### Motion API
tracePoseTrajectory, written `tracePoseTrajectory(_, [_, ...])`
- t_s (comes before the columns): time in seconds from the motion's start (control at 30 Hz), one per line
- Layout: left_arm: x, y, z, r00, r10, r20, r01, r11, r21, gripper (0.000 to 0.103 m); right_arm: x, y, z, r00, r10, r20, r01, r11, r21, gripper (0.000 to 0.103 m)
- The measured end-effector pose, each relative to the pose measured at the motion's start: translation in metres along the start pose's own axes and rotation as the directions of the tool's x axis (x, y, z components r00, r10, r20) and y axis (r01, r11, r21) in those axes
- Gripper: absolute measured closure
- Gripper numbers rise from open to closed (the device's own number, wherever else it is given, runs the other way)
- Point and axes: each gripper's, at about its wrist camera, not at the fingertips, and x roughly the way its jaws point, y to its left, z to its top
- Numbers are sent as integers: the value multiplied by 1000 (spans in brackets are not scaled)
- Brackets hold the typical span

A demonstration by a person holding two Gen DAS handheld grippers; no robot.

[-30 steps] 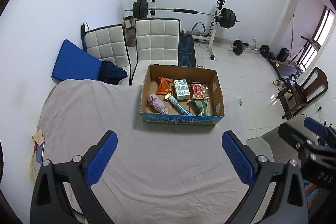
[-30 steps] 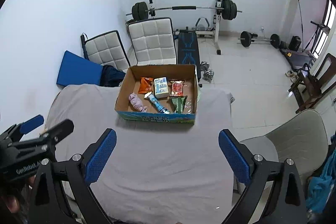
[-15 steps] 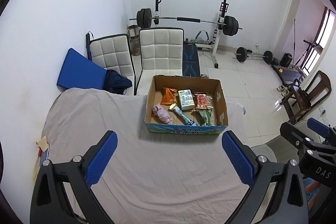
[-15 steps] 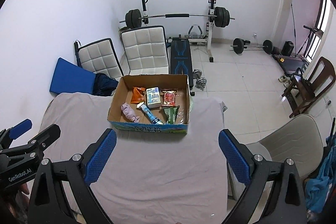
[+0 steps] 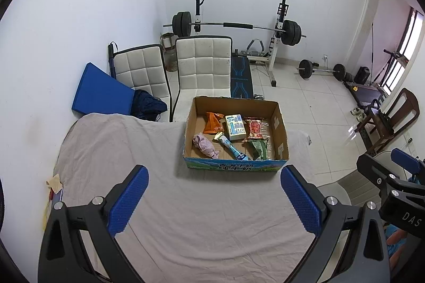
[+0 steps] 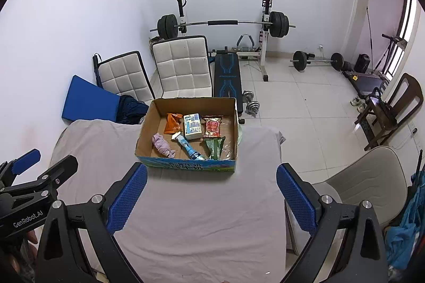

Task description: Organize soft objects

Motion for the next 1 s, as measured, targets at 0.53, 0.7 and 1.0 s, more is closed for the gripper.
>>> tracePoseTrajectory(0.53, [3, 1, 3, 1000, 3, 1, -3, 1000, 6, 1, 7, 1, -4, 1000, -14, 0, 14, 1000, -1, 3])
tracePoseTrajectory(0.7, [4, 3, 4, 1000, 4, 1, -4, 1000, 7, 1, 8, 1, -4, 1000, -13, -2, 13, 1000, 0, 3])
tracePoseTrajectory(1.0, [9, 5, 6, 1000, 8, 0, -8, 1000, 5, 1, 10, 1, -4, 1000, -10, -3, 10, 1000, 1, 3])
